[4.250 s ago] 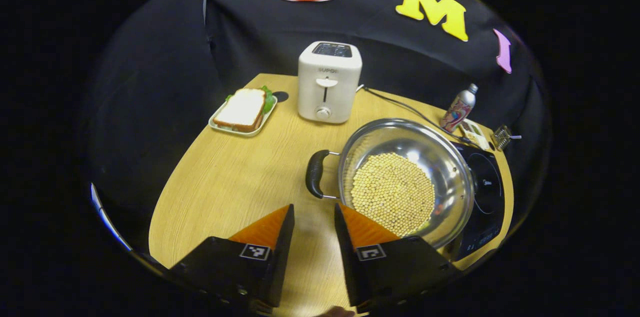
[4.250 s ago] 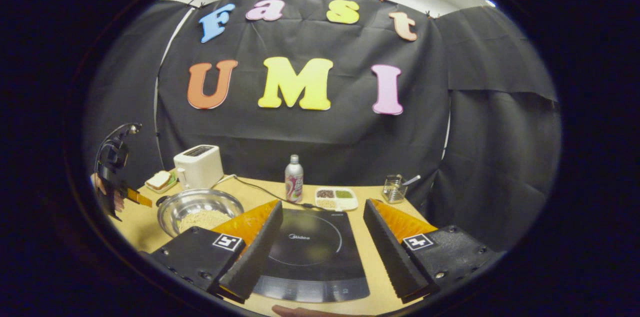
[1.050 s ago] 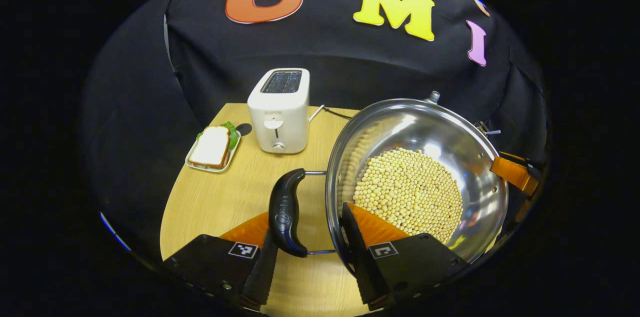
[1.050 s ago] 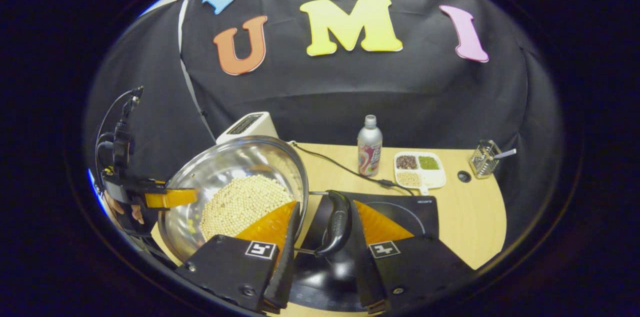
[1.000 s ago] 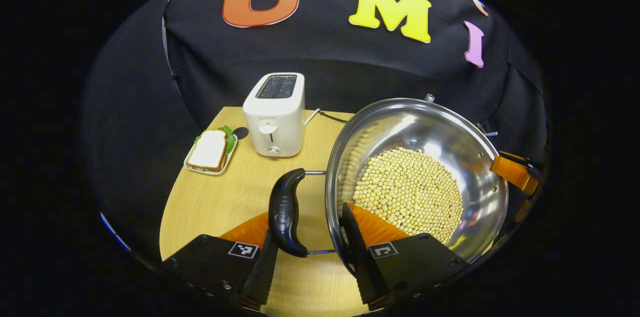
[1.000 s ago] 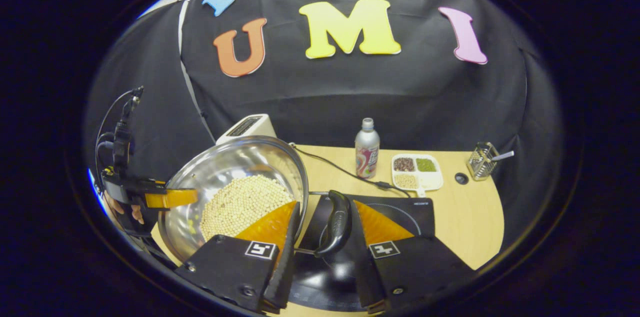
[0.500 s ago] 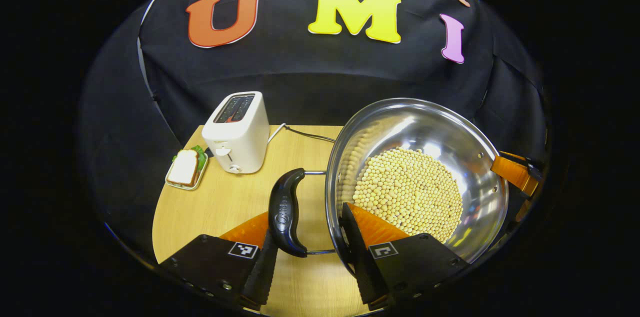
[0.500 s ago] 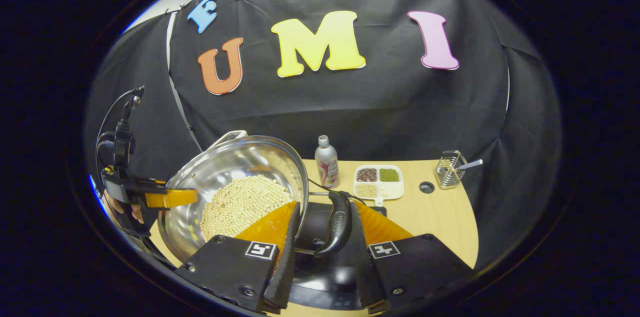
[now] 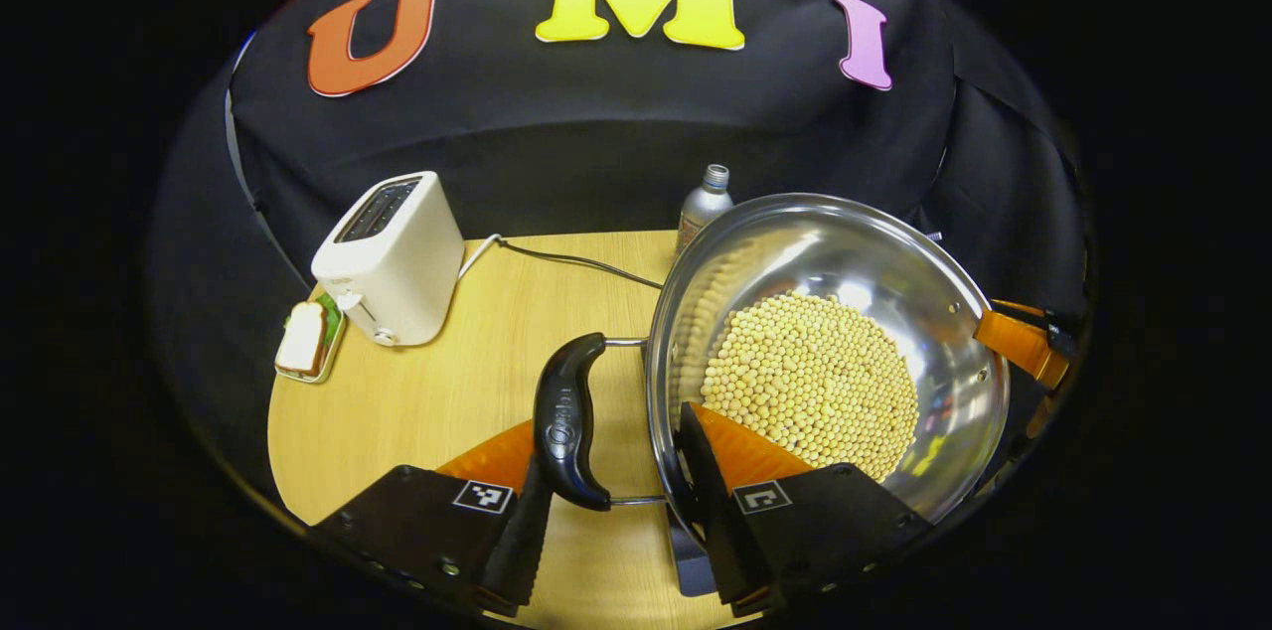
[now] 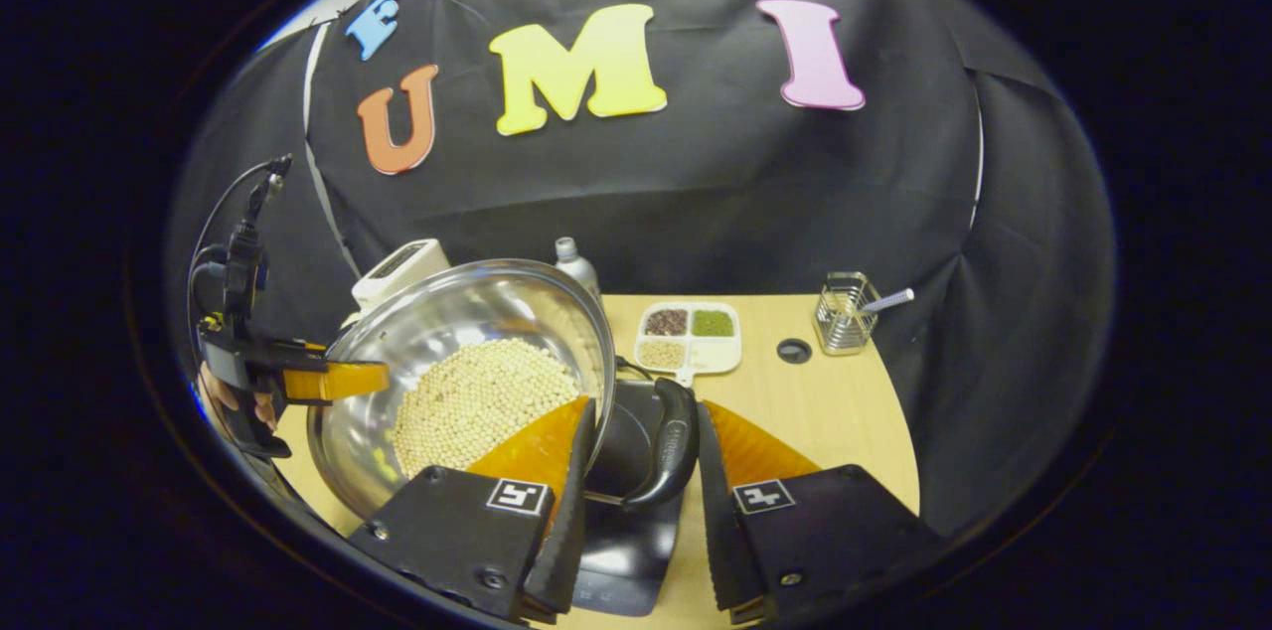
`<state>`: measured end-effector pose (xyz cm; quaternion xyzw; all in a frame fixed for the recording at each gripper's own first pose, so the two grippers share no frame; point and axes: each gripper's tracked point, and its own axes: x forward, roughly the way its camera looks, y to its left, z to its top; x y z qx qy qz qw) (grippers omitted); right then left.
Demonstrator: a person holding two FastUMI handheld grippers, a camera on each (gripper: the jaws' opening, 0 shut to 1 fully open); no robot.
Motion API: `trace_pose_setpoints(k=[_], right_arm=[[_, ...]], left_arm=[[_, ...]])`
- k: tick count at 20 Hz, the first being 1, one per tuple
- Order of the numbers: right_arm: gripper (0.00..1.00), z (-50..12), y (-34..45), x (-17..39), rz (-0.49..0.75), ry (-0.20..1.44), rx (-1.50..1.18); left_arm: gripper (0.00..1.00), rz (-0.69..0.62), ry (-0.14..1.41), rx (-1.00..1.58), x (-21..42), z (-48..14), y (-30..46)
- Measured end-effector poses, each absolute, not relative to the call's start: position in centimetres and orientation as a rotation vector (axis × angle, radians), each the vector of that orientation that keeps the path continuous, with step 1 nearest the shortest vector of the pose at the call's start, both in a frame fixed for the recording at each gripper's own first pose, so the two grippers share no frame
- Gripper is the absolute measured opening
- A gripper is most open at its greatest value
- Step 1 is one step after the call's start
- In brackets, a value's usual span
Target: First push the handle of the pot to place it horizontally, then grasp the pot with both hands and set it on the induction cooktop.
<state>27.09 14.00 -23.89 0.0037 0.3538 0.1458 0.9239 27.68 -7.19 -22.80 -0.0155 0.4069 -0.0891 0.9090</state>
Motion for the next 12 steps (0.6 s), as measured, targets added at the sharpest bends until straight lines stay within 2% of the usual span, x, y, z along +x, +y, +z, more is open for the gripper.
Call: trace_pose_setpoints(k=[2, 3, 5, 6, 7, 8, 9, 10, 11, 12], right_arm=[[0.52, -25.2, 13.0, 27.6, 0.289, 0.734, 0.001], [0.51, -25.7, 12.5, 27.9, 0.284, 0.734, 0.002], [0.52, -27.2, 11.9, 28.4, 0.285, 0.739, 0.006], [0.52, -28.0, 11.8, 28.6, 0.286, 0.746, 0.013], [0.54, -28.9, 11.7, 28.8, 0.29, 0.751, 0.014], [0.54, -29.6, 11.7, 28.9, 0.294, 0.756, 0.019], [0.54, -30.3, 11.8, 28.9, 0.298, 0.759, 0.019], [0.52, -30.9, 11.8, 29.0, 0.298, 0.76, 0.026], [0.52, -31.5, 11.8, 29.1, 0.299, 0.76, 0.025], [0.51, -32.0, 11.8, 29.1, 0.295, 0.76, 0.023]], left_arm=[[0.65, -0.198, 0.85, -0.035, 28.2, -24.3, -8.4], [0.76, -0.2, 0.852, -0.035, 28.4, -25.0, -8.8], [0.76, -0.197, 0.845, -0.034, 28.8, -26.2, -9.4], [0.65, -0.191, 0.846, -0.031, 28.8, -26.7, -9.6], [0.65, -0.186, 0.842, -0.027, 29.0, -27.2, -9.7], [0.76, -0.181, 0.844, -0.024, 29.1, -27.9, -9.7], [0.65, -0.176, 0.847, -0.03, 29.1, -28.5, -9.7], [0.76, -0.173, 0.851, -0.035, 29.1, -29.2, -9.4], [0.76, -0.172, 0.852, -0.036, 29.2, -29.7, -9.4], [0.65, -0.173, 0.853, -0.034, 29.2, -30.3, -9.5]])
